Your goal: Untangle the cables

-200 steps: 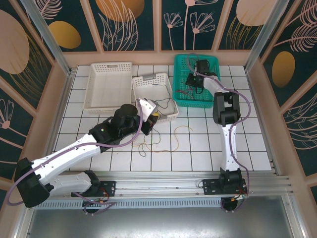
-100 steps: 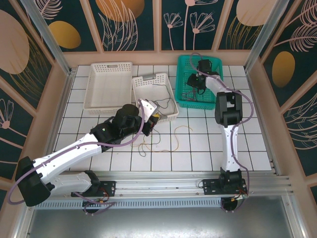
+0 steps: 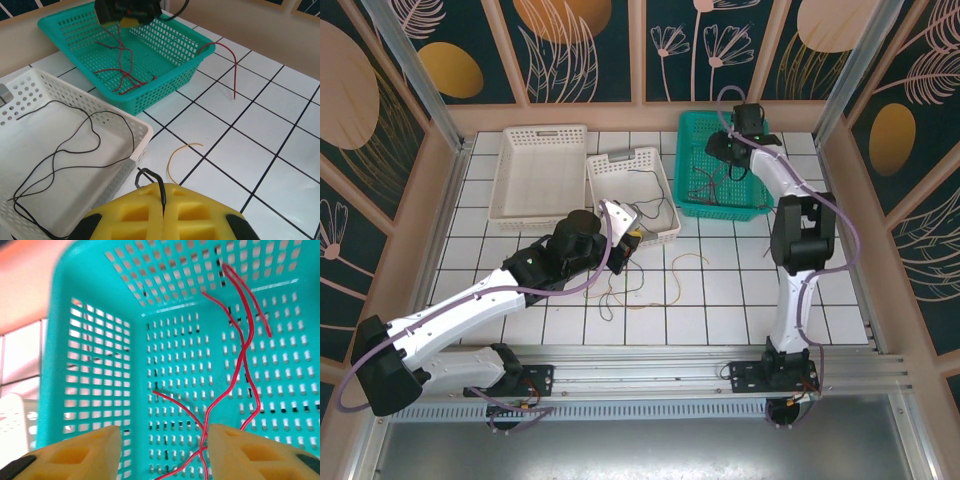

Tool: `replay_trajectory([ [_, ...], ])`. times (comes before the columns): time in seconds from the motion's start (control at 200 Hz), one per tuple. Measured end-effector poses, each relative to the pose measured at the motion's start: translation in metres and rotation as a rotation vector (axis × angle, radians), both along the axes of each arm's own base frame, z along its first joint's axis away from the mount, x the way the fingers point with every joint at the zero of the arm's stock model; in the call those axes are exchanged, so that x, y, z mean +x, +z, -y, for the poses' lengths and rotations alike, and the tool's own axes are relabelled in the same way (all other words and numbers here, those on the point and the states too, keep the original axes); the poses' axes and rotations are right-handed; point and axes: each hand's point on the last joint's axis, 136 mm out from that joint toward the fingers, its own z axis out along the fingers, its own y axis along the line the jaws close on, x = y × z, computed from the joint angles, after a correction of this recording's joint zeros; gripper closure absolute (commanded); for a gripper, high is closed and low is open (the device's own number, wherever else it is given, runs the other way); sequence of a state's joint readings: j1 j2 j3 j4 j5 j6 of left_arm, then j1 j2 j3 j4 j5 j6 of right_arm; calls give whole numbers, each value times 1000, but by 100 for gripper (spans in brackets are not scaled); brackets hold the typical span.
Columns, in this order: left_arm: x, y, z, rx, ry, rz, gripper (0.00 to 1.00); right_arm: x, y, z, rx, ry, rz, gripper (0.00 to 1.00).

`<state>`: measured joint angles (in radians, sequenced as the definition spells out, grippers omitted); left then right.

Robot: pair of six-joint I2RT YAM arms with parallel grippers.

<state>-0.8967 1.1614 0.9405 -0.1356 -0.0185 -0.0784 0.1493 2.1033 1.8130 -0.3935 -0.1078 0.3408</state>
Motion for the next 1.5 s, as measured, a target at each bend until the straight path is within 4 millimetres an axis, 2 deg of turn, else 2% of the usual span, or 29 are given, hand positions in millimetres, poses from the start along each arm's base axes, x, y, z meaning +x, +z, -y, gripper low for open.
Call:
replay_trajectory([
  [0.09,0,0,0,0,-2,-1,100,-9,18,5,0,-22,35,50],
  [0.135,-1,-1,0,1,-3,-3,100,-18,19,8,-1,-34,40,50],
  [0.31,-1,-1,0,2,-6,-6,100,-88,5,28,-11,-103,5,48],
  [0.42,-2,-1,0,1,-9,-7,100,-128,9,43,-23,-156,29,47],
  [0.661,-3,-1,1,-1,-18,-11,100,-190,26,80,-86,-274,125,45],
  [0.741,-3,-1,2,-1,-19,-12,100,-202,25,89,-109,-306,138,46],
  [0.811,-3,-1,2,-1,-19,-12,100,-210,17,97,-123,-333,125,46],
  [0.996,-3,-1,1,-2,-18,-11,100,-233,-31,115,-154,-397,21,47],
  [1.096,-3,-1,1,-2,-18,-11,100,-240,-45,120,-160,-420,2,49],
  [1.206,-3,-1,1,-2,-18,-11,100,-244,-51,130,-158,-455,9,49],
  [1.316,-3,-1,1,-2,-18,-11,100,-245,-47,140,-153,-491,41,49],
  [1.496,-3,-1,1,-2,-18,-11,100,-244,-51,145,-152,-514,66,51],
])
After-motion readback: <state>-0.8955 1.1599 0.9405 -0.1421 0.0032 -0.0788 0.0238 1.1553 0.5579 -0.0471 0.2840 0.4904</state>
